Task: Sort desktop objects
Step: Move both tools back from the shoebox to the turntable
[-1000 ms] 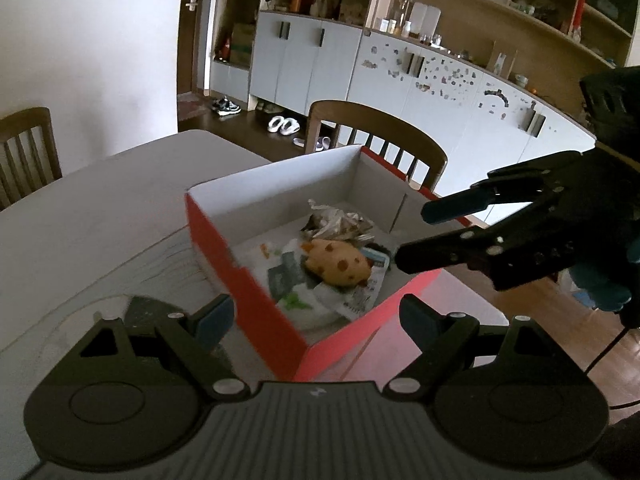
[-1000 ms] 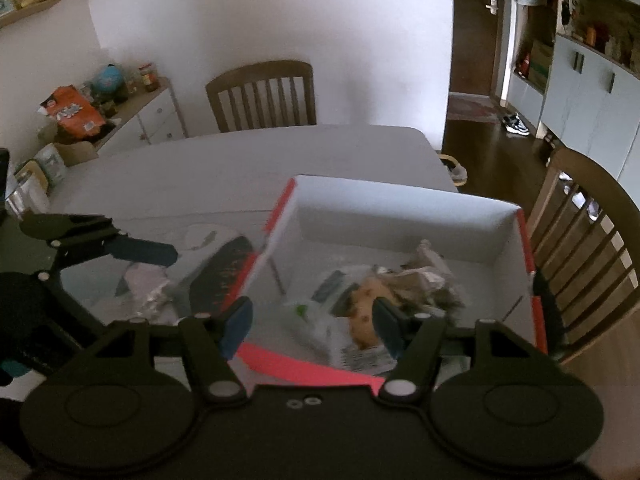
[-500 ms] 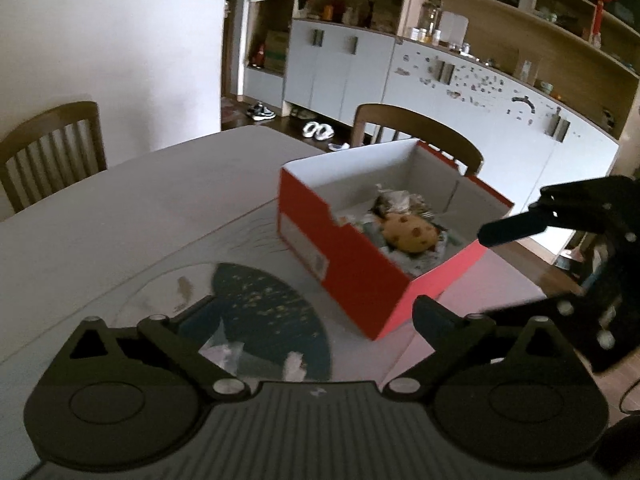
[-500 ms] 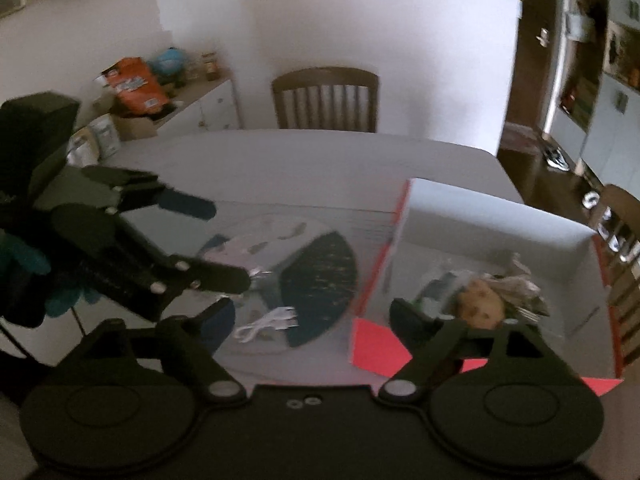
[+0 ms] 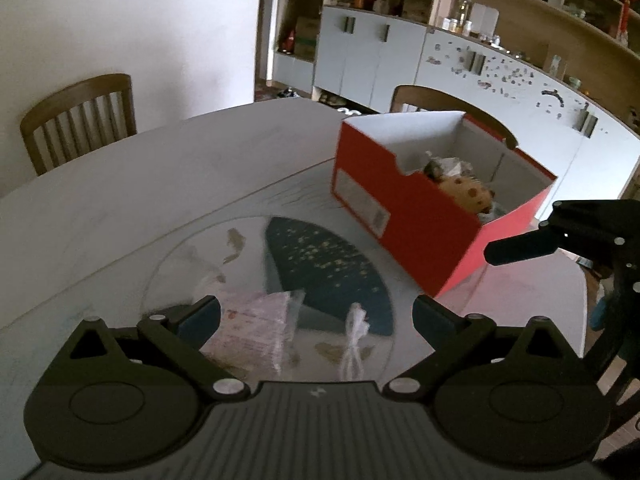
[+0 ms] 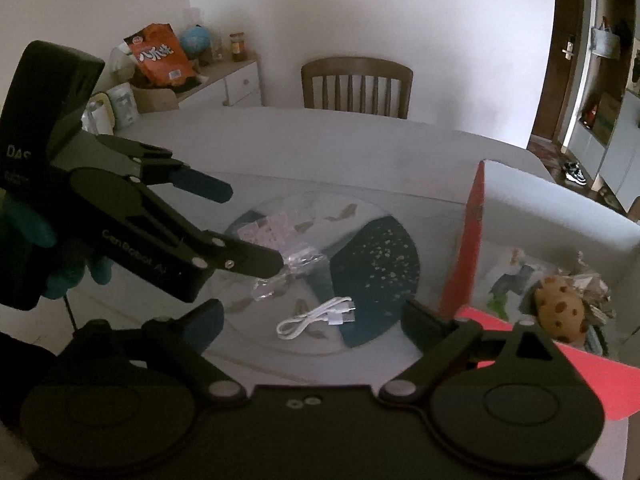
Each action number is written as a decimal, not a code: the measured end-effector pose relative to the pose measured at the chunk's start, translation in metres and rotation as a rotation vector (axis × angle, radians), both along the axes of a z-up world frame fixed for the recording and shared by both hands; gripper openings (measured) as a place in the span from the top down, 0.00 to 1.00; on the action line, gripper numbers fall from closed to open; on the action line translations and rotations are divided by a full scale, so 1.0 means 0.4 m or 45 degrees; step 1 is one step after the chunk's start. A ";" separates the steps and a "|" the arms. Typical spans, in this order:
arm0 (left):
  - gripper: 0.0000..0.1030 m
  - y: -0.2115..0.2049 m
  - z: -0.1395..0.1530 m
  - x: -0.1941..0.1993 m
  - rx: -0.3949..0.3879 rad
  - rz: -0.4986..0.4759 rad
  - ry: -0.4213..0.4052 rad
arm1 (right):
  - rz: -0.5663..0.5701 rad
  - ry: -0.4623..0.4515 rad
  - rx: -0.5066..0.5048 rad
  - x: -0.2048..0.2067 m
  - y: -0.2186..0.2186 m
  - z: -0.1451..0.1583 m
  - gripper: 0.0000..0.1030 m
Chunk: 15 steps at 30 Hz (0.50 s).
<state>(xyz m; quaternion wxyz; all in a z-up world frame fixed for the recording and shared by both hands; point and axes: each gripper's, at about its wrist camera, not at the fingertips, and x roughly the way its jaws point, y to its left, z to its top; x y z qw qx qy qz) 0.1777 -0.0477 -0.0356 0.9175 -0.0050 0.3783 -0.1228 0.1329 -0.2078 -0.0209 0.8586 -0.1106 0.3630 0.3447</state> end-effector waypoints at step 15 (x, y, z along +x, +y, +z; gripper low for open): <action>0.00 0.057 -0.098 0.056 0.058 -0.025 -0.011 | -0.032 0.010 -0.008 0.015 0.088 -0.103 0.07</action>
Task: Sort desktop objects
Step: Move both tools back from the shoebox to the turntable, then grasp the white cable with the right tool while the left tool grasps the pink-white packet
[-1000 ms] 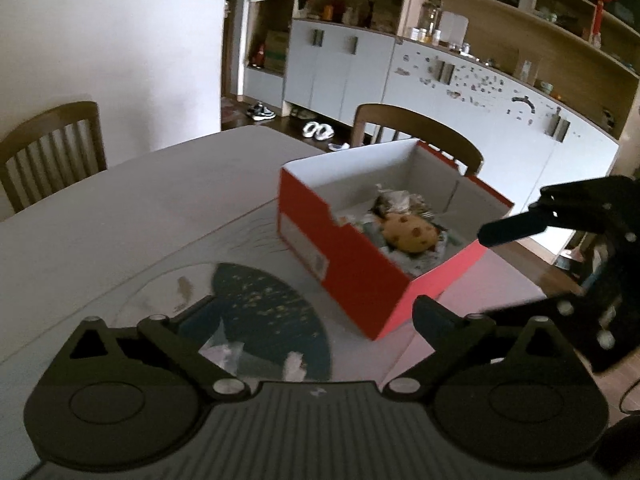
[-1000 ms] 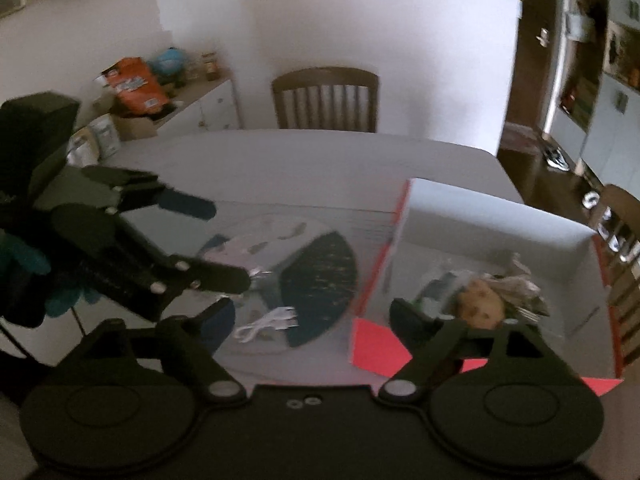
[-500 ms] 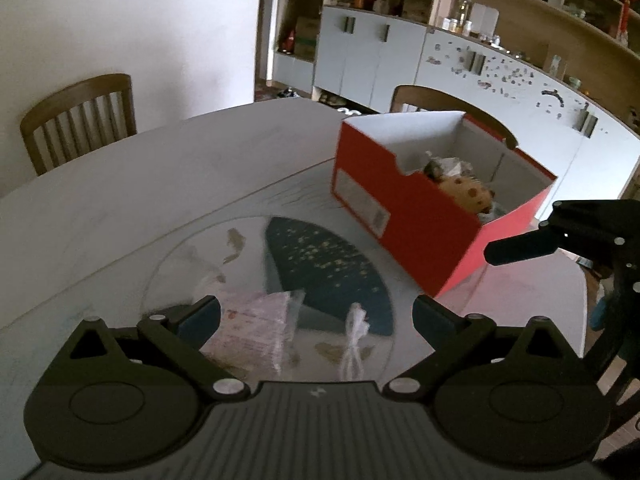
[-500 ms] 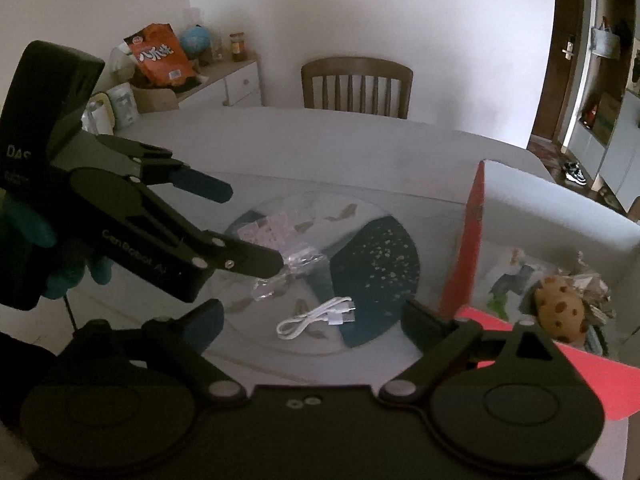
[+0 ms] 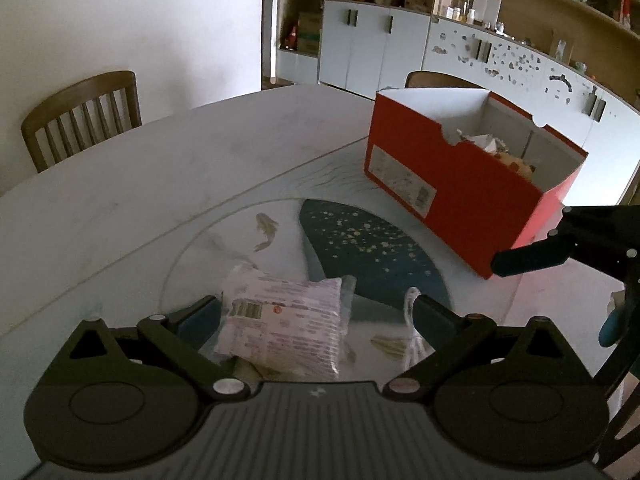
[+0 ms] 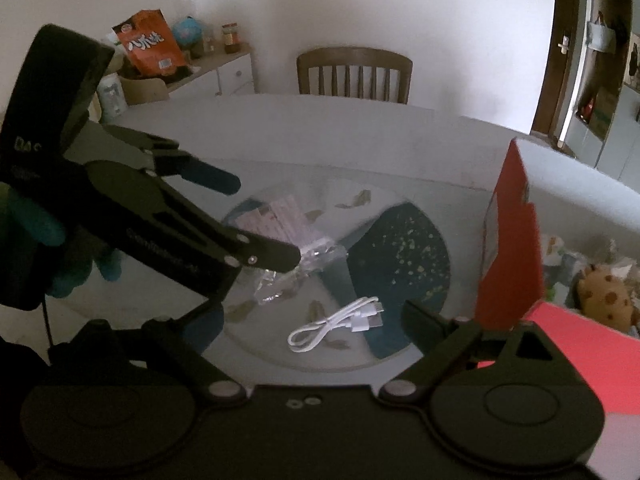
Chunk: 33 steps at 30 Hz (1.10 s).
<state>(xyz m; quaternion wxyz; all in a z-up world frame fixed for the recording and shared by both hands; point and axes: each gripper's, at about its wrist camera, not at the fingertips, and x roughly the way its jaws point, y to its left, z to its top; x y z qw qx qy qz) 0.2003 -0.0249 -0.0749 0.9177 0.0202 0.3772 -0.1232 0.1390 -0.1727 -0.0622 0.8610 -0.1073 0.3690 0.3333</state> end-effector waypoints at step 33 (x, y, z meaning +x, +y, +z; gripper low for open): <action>0.01 0.046 -0.111 0.058 0.004 0.018 0.015 | -0.047 -0.014 -0.055 0.089 0.042 -0.141 0.27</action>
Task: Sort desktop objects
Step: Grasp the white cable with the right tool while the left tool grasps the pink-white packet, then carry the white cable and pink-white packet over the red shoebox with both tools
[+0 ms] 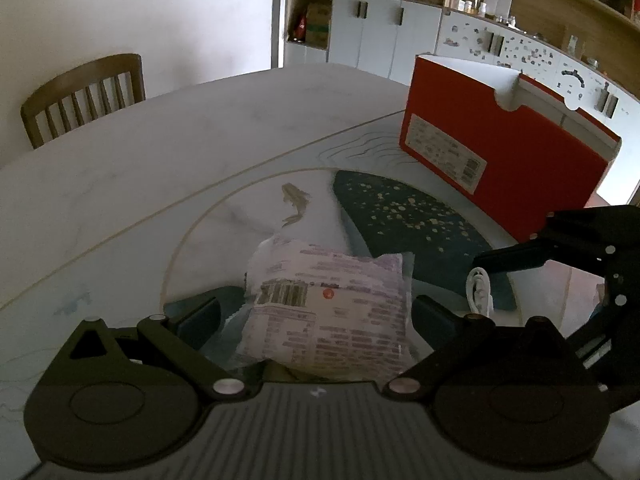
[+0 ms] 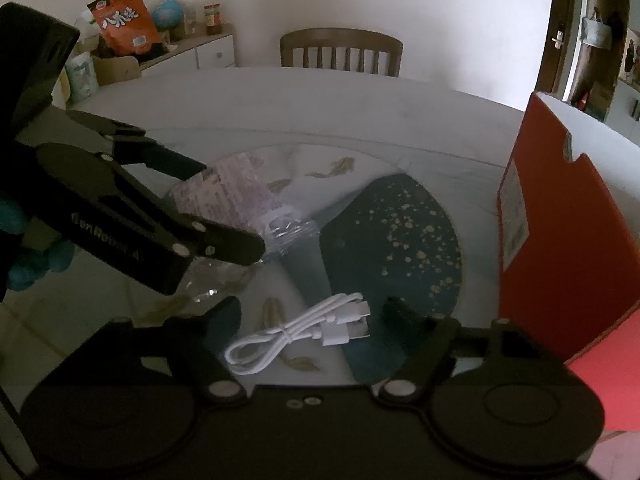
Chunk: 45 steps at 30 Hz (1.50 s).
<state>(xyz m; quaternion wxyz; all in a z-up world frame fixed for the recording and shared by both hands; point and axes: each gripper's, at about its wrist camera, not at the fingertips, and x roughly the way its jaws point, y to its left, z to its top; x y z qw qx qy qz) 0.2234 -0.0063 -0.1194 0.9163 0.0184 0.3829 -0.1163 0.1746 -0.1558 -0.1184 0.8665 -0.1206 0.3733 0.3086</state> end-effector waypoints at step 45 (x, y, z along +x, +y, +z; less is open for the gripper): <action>0.44 -0.098 0.222 -0.118 -0.009 -0.025 -0.122 | -0.048 -0.062 0.078 -0.090 -0.099 0.268 0.59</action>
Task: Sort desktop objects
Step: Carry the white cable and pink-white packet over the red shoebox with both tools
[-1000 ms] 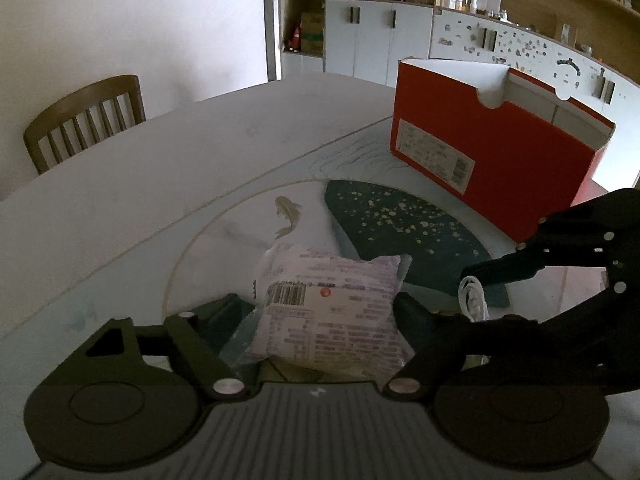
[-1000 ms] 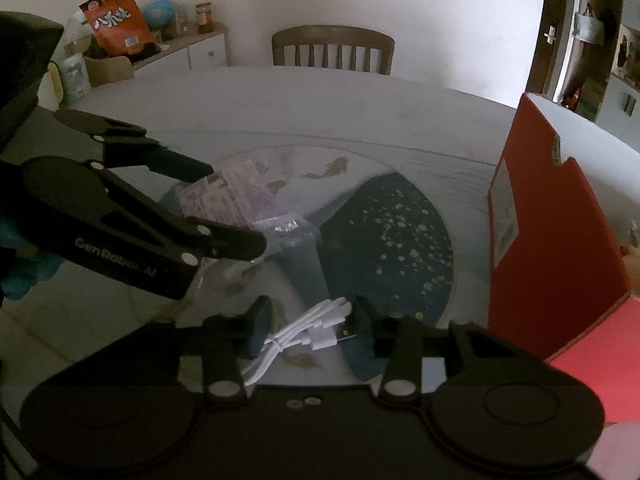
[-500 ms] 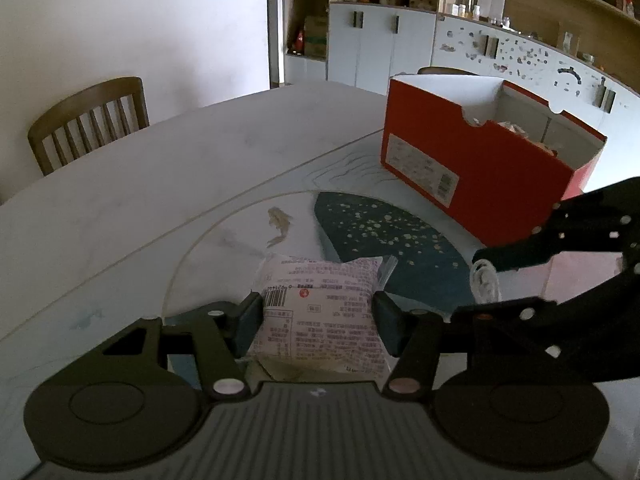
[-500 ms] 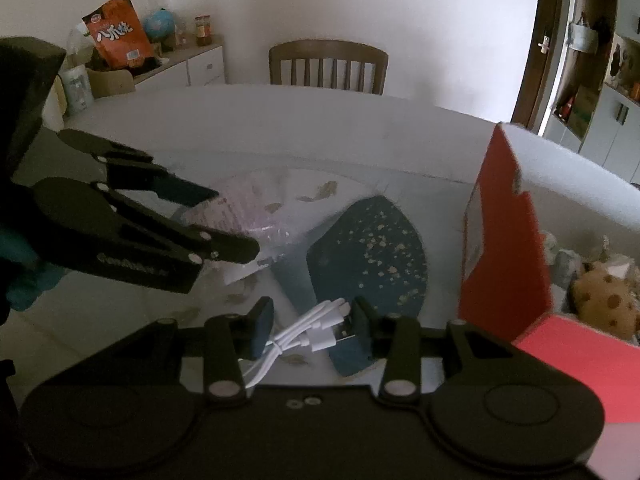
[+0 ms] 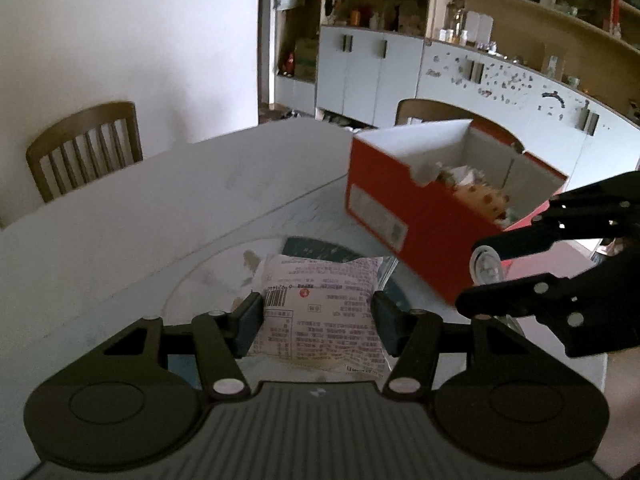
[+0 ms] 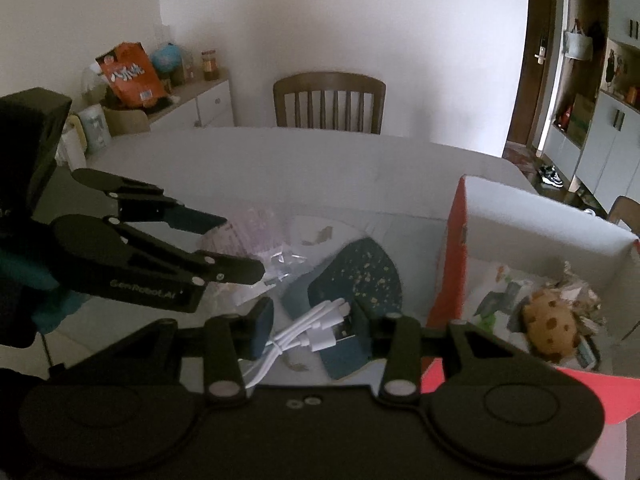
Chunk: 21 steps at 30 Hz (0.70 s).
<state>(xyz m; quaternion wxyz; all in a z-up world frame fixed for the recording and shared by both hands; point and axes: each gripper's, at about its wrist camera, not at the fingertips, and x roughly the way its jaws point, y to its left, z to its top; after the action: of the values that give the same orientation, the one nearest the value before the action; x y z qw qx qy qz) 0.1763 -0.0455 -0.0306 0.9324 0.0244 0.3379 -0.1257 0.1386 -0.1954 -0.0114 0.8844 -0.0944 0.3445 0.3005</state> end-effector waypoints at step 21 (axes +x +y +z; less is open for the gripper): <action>0.44 -0.191 0.198 0.016 -0.013 -0.095 -0.119 | -0.040 -0.125 0.007 0.050 -0.194 0.142 0.59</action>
<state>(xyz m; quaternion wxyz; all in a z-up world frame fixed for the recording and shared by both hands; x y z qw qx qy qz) 0.1827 -0.1220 0.0487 0.9420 0.0381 0.2921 -0.1607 0.1587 -0.2731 0.0454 0.9051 -0.1013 0.3015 0.2823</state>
